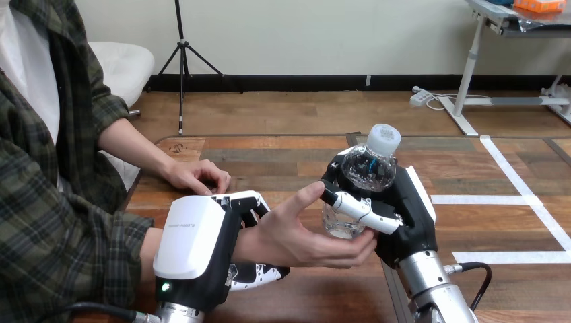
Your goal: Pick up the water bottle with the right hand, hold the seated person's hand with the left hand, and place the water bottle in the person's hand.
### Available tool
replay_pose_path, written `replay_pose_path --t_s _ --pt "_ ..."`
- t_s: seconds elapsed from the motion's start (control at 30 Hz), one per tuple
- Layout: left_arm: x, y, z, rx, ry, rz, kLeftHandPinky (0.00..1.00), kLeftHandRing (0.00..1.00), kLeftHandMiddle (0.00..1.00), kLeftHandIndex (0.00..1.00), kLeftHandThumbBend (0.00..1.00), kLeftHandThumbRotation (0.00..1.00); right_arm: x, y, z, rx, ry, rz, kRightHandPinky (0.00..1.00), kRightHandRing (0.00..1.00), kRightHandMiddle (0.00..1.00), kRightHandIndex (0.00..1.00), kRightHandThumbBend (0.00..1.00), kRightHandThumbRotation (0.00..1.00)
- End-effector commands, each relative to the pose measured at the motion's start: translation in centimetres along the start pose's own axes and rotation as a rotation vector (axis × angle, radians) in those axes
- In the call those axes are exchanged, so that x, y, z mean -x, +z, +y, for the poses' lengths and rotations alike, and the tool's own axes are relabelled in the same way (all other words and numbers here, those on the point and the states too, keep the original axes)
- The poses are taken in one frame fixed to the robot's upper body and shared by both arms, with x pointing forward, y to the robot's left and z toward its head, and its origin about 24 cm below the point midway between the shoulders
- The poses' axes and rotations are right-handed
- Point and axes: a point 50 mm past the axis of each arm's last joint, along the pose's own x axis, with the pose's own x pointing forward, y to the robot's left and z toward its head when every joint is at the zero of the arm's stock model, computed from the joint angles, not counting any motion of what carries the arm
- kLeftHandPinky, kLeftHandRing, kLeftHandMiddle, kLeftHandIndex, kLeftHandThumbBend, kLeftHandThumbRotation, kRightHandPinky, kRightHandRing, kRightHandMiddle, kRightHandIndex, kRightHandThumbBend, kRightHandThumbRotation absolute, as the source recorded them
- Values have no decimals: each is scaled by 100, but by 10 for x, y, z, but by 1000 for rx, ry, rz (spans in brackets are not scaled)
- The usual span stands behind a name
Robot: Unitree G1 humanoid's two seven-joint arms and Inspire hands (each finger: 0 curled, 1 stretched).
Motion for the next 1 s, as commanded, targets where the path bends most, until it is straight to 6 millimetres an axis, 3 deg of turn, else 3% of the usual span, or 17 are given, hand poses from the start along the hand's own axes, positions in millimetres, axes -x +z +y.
replay_pose_path --t_s 0.0,0.97 --pt "-19 27 8 56 88 -130 23 26 31 36 91 0 -16 26 9 27 67 -139 45 43 42 38 64 0" --pt "-19 26 8 48 91 -131 23 26 31 36 91 0 -3 39 18 73 152 -215 37 40 42 38 67 0"
